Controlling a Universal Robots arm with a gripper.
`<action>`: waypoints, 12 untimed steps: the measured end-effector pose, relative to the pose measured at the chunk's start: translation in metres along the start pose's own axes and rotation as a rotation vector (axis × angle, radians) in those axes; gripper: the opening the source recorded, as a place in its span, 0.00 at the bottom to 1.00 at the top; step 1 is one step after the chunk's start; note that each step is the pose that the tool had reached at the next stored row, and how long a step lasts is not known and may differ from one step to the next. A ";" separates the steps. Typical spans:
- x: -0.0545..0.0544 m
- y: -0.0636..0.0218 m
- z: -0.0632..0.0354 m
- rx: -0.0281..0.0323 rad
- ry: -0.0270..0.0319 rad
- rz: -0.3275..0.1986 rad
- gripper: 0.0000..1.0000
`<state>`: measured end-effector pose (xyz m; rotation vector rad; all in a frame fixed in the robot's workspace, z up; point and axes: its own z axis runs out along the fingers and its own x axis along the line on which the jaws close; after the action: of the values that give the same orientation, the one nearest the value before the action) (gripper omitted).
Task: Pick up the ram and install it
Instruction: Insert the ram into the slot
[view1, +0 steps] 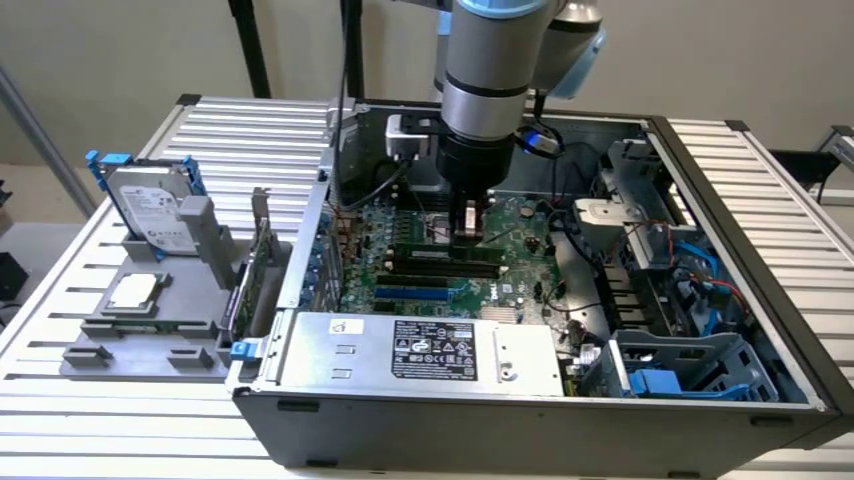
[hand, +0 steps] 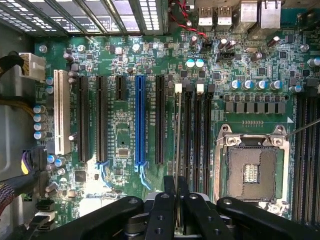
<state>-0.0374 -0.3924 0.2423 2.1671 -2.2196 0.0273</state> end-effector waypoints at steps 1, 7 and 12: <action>-0.001 0.0000 0.0009 0.0000 0.0001 0.000 0.14; -0.001 0.0000 0.0023 0.0001 0.0005 0.000 0.14; -0.001 0.0001 0.0054 0.0002 0.0066 0.000 0.14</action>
<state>-0.0375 -0.3916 0.2369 2.1637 -2.2163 0.0346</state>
